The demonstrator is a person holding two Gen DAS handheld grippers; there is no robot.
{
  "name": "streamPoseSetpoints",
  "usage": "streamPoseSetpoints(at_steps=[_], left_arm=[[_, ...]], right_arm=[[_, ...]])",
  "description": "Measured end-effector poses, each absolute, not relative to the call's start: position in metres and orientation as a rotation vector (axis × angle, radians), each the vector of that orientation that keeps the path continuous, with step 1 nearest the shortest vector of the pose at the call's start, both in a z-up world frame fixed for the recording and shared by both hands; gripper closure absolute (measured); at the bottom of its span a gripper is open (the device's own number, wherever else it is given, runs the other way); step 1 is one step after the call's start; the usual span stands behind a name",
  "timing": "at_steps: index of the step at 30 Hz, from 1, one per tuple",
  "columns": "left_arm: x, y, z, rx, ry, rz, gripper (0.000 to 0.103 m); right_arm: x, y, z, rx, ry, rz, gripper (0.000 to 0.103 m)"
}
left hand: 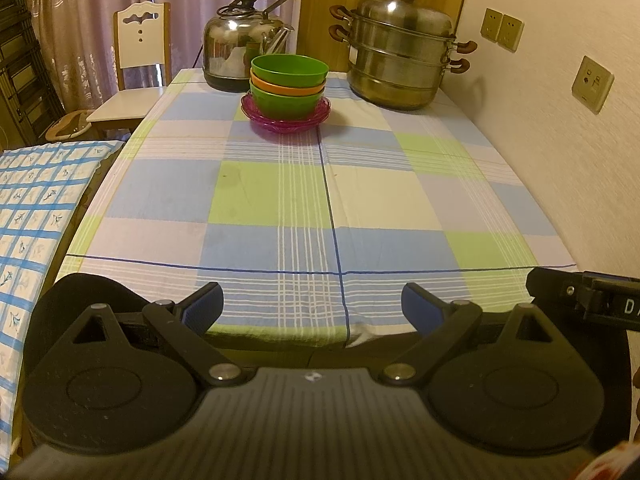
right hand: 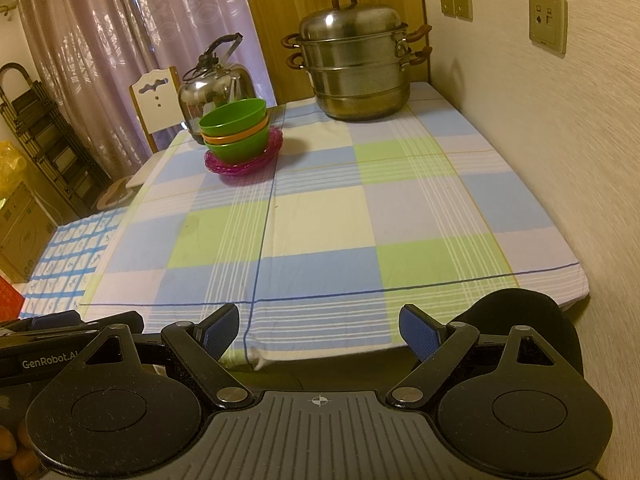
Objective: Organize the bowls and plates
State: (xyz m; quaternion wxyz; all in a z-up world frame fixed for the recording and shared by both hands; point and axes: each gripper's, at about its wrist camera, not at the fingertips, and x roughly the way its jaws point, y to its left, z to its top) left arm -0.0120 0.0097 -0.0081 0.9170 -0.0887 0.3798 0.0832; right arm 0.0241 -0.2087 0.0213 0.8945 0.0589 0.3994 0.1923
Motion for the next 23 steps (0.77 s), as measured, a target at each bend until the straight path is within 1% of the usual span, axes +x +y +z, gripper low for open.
streamPoseSetpoints(at_steps=[23], left_arm=[[-0.0115, 0.0116, -0.0111, -0.161, 0.778, 0.172, 0.008]], right_arm=[[0.025, -0.209, 0.0209, 0.123, 0.827, 0.398, 0.016]])
